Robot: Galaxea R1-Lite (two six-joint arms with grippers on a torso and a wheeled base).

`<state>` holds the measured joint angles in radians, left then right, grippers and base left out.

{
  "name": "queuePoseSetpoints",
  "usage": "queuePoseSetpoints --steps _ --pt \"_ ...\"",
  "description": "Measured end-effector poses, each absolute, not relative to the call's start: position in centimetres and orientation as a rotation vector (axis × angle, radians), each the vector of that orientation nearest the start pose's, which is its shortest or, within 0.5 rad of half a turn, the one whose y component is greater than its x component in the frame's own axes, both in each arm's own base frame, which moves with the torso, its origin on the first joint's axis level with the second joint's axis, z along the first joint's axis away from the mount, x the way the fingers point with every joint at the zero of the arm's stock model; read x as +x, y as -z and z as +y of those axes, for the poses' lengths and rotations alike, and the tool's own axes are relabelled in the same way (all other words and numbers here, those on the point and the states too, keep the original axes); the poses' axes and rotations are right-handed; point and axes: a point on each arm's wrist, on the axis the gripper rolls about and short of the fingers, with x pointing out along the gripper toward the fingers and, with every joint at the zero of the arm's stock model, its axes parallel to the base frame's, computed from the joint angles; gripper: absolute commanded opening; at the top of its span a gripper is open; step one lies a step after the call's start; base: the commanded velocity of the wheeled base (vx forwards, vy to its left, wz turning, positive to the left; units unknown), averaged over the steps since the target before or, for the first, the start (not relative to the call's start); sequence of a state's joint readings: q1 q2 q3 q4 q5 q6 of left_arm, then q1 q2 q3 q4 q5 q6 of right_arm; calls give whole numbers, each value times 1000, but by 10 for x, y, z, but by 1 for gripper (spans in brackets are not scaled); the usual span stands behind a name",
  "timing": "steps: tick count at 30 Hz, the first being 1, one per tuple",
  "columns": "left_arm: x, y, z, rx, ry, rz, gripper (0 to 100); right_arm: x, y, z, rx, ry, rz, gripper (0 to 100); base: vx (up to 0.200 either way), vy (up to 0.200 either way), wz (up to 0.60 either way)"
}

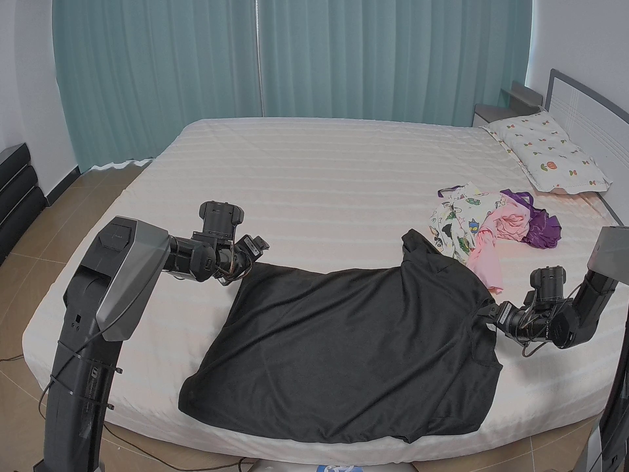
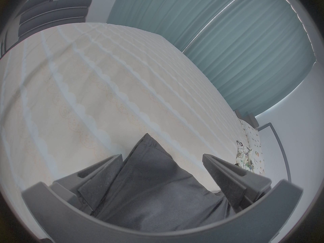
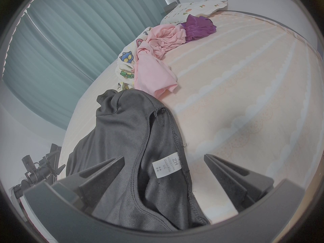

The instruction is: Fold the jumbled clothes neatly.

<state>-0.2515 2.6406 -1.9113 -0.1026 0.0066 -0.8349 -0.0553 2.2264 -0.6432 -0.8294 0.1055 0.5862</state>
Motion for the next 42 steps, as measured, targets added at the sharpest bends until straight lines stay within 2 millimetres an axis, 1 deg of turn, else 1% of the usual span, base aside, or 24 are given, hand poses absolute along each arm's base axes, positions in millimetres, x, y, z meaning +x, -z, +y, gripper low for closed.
queuePoseSetpoints --steps 6,12,18,28,34,35,42 --pt "513 -17 -140 -713 -27 688 100 329 6 -14 618 169 745 100 0 0 0" --pt "517 -14 -144 -713 -21 679 100 327 4 -11 614 159 748 100 0 0 0" --pt "518 -12 -143 -707 -36 671 100 327 3 -7 611 148 747 100 0 0 0" --pt "518 -9 -143 -669 -42 665 100 328 2 9 623 117 753 100 0 0 0" --pt "518 -7 -143 -657 -40 670 100 329 1 12 621 107 752 100 0 0 0" --pt "518 -6 -143 -650 -39 672 0 329 1 13 620 107 753 100 0 0 0" --pt "518 0 -140 -637 -48 683 0 329 1 11 622 112 754 100 0 0 0"
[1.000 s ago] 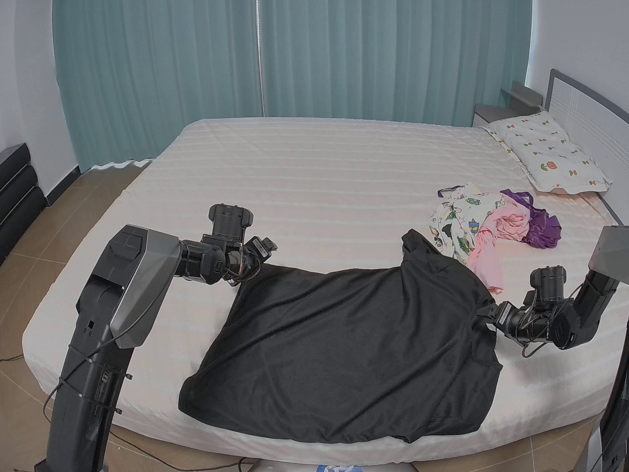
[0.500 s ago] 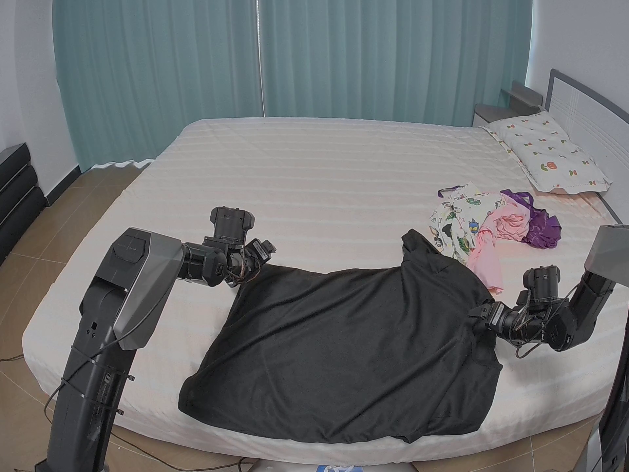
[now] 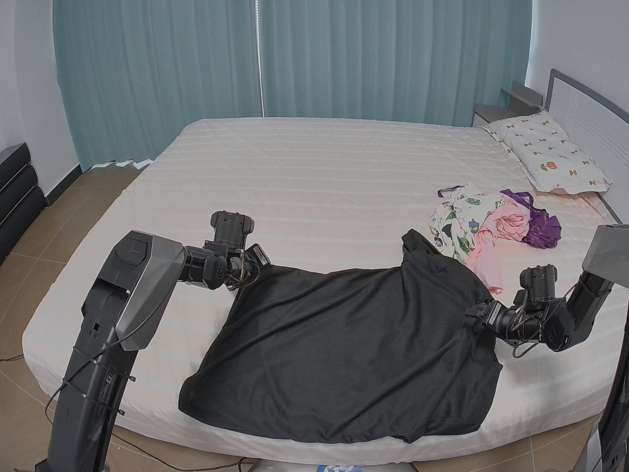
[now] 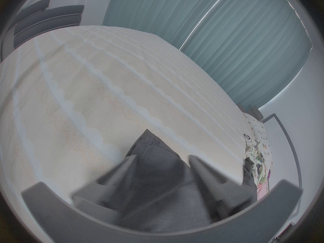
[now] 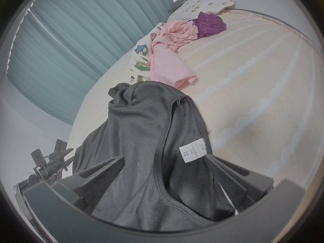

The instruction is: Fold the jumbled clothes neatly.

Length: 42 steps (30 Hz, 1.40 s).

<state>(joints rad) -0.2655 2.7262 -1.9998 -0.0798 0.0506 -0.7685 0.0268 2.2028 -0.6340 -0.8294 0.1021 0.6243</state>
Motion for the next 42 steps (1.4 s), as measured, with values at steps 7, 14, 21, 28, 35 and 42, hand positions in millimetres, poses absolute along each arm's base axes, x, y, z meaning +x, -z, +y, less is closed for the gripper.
queuePoseSetpoints --steps 7,14,21,28,35,42 --pt "523 -1 -122 -641 -104 649 0 328 1 10 624 117 752 100 0 0 0" --pt "530 -5 -92 -662 -164 618 0 330 -2 9 623 123 734 100 0 0 0" --pt "532 -7 -77 -677 -185 615 100 332 -5 9 621 124 709 100 0 0 0" --pt "528 -8 -98 -676 -120 634 100 330 -4 9 620 124 714 100 0 0 0" --pt "523 -6 -128 -639 -52 648 100 330 -4 11 618 119 713 100 0 0 0" --pt "522 2 -141 -595 -15 640 100 330 -4 12 618 114 709 100 0 0 0"
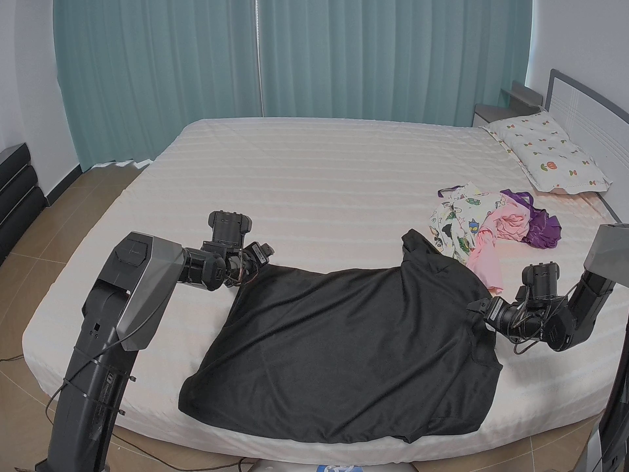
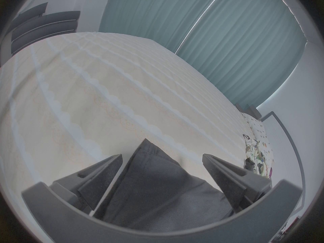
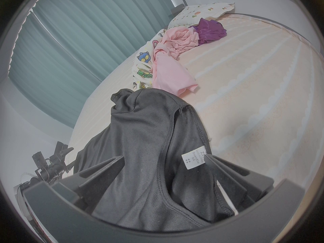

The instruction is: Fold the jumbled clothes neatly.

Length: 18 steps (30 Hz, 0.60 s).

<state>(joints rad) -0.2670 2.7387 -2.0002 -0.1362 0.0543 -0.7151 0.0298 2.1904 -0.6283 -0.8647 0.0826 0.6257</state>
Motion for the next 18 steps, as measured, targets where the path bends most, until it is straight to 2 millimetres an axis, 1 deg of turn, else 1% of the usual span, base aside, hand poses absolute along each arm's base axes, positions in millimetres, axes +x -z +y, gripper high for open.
queuePoseSetpoints --steps 4,5,13,18 --pt "521 6 -142 -583 -14 648 100 329 -5 12 617 114 708 100 0 0 0" --pt "521 7 -142 -578 -14 649 0 329 -5 12 617 113 708 100 0 0 0" --pt "521 14 -142 -560 -16 658 0 329 -7 12 618 111 702 100 0 0 0" --pt "524 14 -132 -566 -36 649 0 329 -8 12 618 110 698 100 0 0 0"
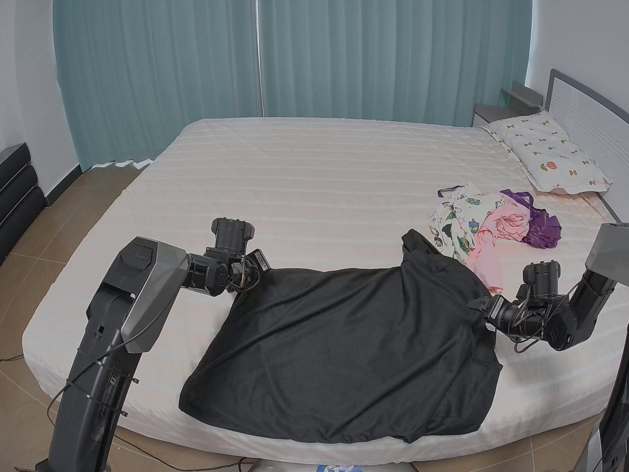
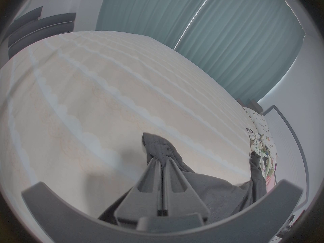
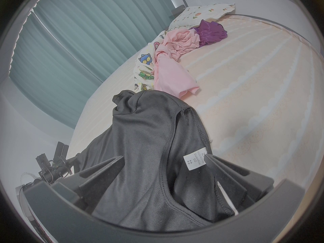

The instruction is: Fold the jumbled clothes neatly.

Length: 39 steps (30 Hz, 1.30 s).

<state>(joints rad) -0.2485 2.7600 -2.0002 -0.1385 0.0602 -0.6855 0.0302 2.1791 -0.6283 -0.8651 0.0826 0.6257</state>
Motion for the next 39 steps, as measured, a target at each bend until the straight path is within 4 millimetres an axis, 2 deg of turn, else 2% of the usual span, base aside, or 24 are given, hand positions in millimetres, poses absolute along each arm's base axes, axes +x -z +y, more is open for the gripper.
queuePoseSetpoints --steps 11,21,28,35,39 --pt "535 -2 -78 -603 -147 580 0 338 -14 10 692 130 658 100 0 0 0" --pt "539 -12 -34 -630 -224 542 0 363 -26 11 738 135 573 100 0 0 0" --pt "538 -19 -29 -639 -249 529 0 395 -31 28 717 101 533 100 0 0 0" --pt "533 -26 -40 -638 -244 539 0 426 -26 56 659 54 567 100 0 0 0" --pt "530 -28 -42 -636 -247 547 0 443 -21 62 612 50 551 100 0 0 0"
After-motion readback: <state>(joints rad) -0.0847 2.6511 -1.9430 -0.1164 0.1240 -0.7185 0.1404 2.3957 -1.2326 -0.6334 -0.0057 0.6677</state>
